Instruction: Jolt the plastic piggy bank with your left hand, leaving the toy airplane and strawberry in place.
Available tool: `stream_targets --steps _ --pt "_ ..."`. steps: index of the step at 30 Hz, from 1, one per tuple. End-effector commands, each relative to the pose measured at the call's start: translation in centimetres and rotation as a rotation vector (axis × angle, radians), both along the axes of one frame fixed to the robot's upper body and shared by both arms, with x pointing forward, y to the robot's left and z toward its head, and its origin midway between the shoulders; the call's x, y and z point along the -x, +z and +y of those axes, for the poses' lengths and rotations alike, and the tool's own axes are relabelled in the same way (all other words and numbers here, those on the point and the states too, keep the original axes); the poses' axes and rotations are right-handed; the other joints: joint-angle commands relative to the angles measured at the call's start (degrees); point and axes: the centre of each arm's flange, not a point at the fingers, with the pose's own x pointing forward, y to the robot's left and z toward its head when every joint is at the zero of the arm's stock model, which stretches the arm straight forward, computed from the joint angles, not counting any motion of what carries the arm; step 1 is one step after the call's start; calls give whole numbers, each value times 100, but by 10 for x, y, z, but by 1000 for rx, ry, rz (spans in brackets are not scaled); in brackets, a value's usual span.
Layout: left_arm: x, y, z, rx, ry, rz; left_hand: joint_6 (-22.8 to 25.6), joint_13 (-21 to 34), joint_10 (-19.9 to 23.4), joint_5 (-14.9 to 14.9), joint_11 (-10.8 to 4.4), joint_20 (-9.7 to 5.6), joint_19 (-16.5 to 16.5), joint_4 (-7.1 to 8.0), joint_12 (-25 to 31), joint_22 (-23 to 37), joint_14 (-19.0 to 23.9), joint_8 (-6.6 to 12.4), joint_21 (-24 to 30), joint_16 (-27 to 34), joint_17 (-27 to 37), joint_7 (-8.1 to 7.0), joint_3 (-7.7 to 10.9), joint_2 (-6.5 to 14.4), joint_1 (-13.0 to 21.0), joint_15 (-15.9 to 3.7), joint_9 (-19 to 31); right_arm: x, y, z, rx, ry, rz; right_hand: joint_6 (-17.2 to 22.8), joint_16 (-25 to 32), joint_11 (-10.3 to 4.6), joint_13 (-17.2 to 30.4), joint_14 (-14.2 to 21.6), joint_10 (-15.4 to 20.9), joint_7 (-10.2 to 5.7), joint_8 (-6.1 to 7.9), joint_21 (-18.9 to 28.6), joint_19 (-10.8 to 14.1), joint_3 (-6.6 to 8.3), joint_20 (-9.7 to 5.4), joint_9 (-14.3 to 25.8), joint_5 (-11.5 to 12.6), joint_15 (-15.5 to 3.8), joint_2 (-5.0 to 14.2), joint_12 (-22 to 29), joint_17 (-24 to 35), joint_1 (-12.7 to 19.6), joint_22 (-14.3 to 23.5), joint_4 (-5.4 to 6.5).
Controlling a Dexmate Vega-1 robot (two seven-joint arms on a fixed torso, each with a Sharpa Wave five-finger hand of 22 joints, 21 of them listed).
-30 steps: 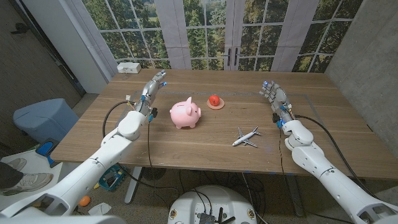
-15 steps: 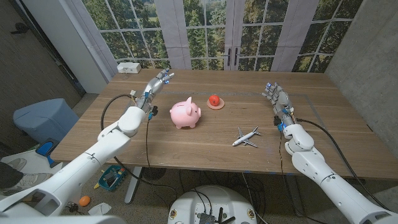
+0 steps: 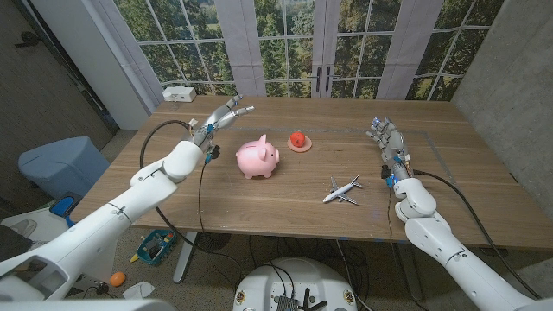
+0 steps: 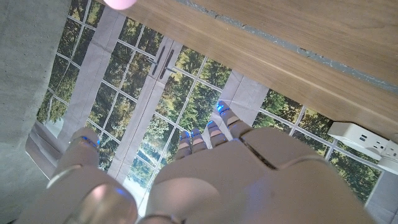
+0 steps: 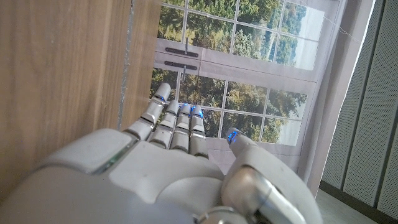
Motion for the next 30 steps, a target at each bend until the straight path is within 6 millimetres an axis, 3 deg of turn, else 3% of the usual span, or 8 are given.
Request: stream_targets --steps 1,30 --pt "15 5 -10 -143 45 -8 -73 15 -58 47 3 -219 -45 -15 -4 14 -74 -2 -26 -11 26 19 -60 -88 9 -136 14 12 -10 2 -18 -12 -13 10 42 1 -11 41 34 17 19 -37 60 18 -252 17 0 -153 4 45 13 -18 22 -53" --pt "48 3 -32 -342 132 -31 -167 22 -96 119 21 -186 -10 -62 44 19 -101 48 -110 31 29 46 -251 -105 34 -127 24 47 -34 -2 -49 -37 -56 10 58 4 -67 41 35 17 17 -163 103 40 -239 17 2 -143 13 47 -1 -100 26 -125"
